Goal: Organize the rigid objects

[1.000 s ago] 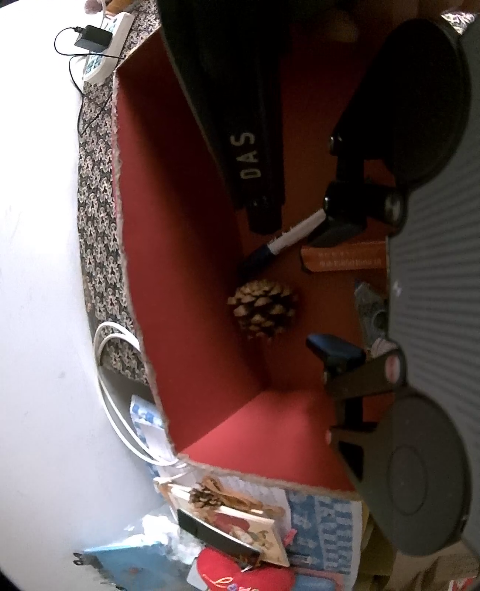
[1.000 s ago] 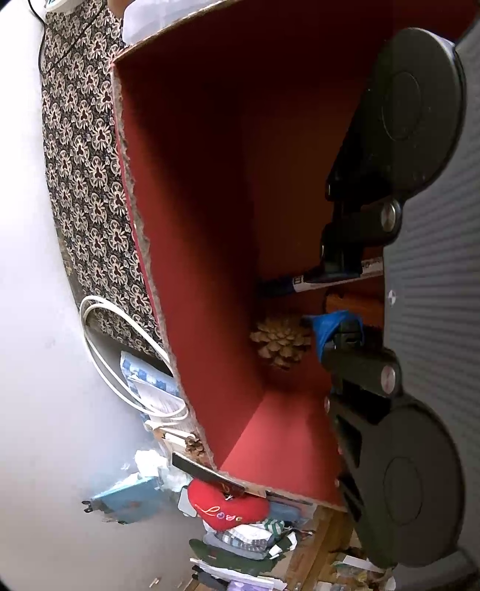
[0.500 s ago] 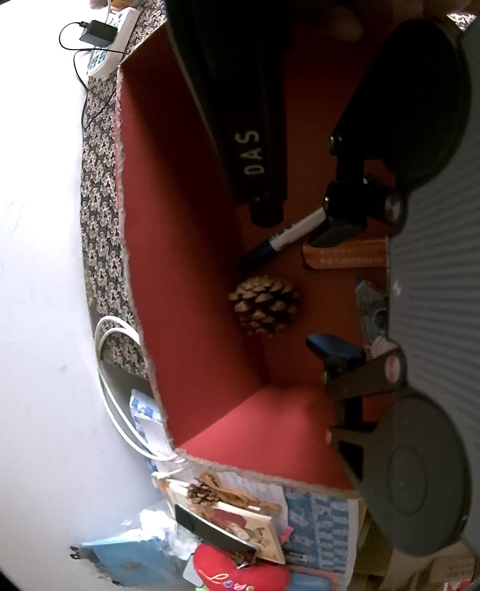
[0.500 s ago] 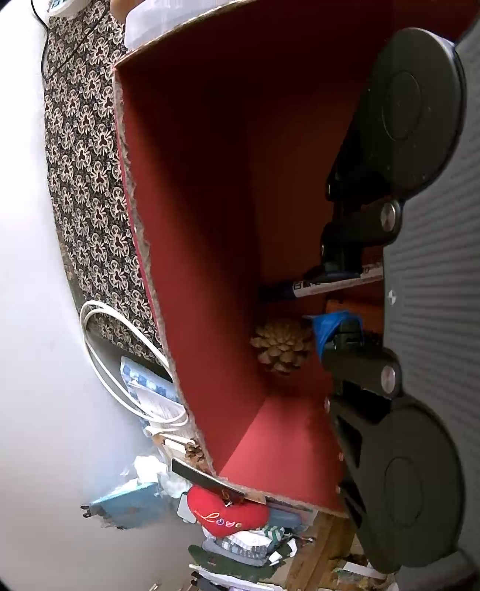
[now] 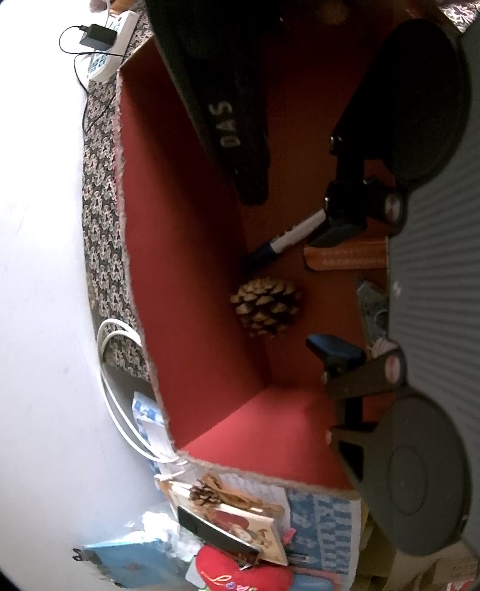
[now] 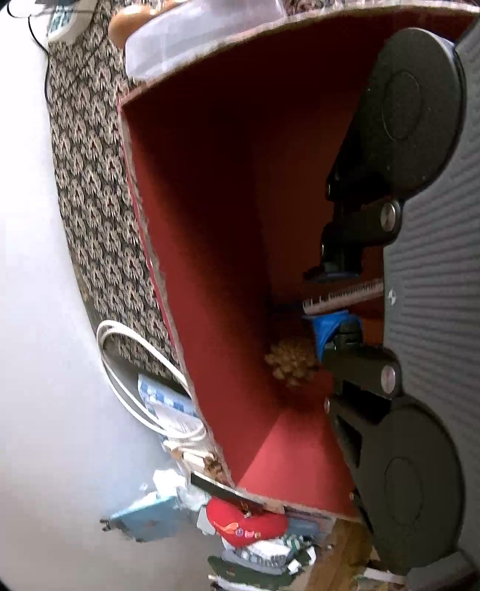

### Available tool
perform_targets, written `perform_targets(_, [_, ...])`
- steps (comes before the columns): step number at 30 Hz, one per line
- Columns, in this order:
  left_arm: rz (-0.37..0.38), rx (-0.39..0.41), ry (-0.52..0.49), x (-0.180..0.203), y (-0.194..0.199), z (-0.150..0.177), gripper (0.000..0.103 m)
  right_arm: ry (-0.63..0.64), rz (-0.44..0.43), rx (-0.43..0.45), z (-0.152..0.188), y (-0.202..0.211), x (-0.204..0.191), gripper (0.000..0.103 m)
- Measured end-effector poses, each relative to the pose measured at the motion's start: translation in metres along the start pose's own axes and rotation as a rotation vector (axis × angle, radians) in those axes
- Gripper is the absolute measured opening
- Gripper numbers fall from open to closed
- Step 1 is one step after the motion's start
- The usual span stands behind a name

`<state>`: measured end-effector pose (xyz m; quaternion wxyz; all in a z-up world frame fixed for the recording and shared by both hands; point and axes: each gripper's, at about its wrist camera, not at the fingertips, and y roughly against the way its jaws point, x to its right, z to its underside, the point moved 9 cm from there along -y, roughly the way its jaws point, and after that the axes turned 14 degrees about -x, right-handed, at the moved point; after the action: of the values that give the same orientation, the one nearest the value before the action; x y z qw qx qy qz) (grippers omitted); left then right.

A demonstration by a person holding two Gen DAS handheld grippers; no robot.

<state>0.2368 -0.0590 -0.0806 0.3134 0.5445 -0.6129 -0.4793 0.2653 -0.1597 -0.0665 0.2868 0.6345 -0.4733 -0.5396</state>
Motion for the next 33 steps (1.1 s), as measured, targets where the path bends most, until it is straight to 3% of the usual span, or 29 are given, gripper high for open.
perform_targets(4, [0.007, 0.002, -0.008, 0.000, 0.000, 0.000, 0.054, 0.018, 0.079, 0.039, 0.004, 0.013, 0.009, 0.000])
perform_targets(9, [0.001, 0.025, -0.017, 0.002, 0.004, 0.000, 0.056, -0.028, 0.075, 0.061, 0.014, 0.028, 0.020, 0.000])
perform_targets(11, [-0.005, 0.032, -0.014, 0.001, 0.007, 0.000, 0.058, -0.023, 0.099, 0.087, 0.017, 0.037, 0.021, 0.006])
perform_targets(17, [-0.023, 0.033, 0.044, -0.008, 0.019, 0.005, 0.059, -0.027, 0.121, 0.135, 0.031, 0.056, 0.020, 0.006])
perform_targets(22, [-0.063, 0.113, 0.055, -0.018, 0.058, 0.011, 0.060, -0.009, 0.129, 0.174, 0.041, 0.074, 0.010, 0.006])
perform_targets(33, [-0.053, 0.166, 0.083, -0.022, 0.122, 0.050, 0.064, 0.064, 0.111, 0.240, 0.073, 0.115, -0.021, 0.006])
